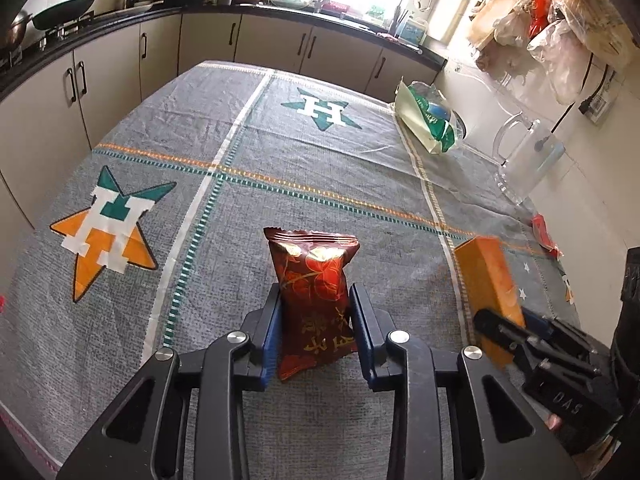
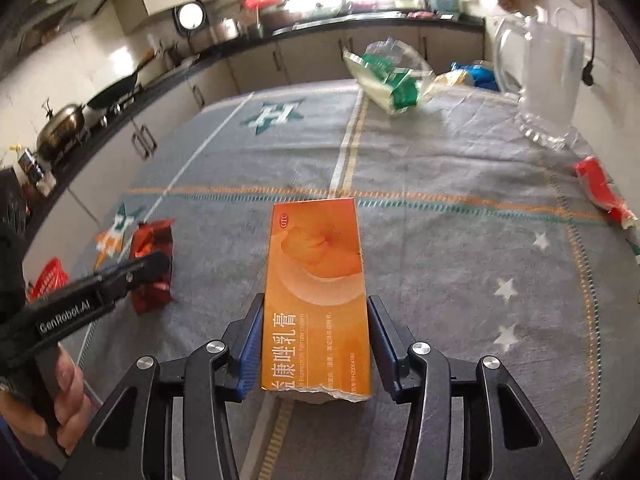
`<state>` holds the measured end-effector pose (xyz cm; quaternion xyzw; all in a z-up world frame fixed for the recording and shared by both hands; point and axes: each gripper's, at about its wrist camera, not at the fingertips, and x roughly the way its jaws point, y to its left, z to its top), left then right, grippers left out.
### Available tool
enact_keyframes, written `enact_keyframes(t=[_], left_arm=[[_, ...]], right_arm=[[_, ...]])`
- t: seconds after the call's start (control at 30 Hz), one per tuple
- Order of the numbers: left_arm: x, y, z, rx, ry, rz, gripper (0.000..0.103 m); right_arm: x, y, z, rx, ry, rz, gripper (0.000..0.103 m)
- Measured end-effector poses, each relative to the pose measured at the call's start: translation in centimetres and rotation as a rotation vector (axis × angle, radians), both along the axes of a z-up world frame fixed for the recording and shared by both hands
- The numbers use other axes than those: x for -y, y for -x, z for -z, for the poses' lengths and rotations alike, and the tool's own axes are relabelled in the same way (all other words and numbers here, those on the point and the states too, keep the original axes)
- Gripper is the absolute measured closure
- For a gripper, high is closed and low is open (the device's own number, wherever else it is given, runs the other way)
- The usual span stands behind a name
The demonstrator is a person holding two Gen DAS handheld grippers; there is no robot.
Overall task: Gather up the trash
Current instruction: 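Carry the snack bag and ointment box with both tools over the red basket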
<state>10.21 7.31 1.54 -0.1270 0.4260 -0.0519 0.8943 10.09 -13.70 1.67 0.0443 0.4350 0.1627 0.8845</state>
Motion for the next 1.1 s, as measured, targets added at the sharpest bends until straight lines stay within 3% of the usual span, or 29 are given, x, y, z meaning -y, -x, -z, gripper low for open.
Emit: enact_keyframes(t=[0.1,0.47,1.1], left_arm=[[0.0,0.3,-0.4,0.019,-0.011,-0.004,0.072],[0.8,0.6,-1.0,0.059,-0.082,-0.018,0.072],[1.2,1.0,-1.4,0.086,-0.113,-0.023,0.072]], right_arm=[[0.4,0.2,-0.7,0.045,-0.013,0.013,0.05],[-1.2,1.4,-1.5,0.08,-0.021,-0.052,0.05],[-0.9,1.6,-1.4,0.081,-0.026,-0.043,0.05]])
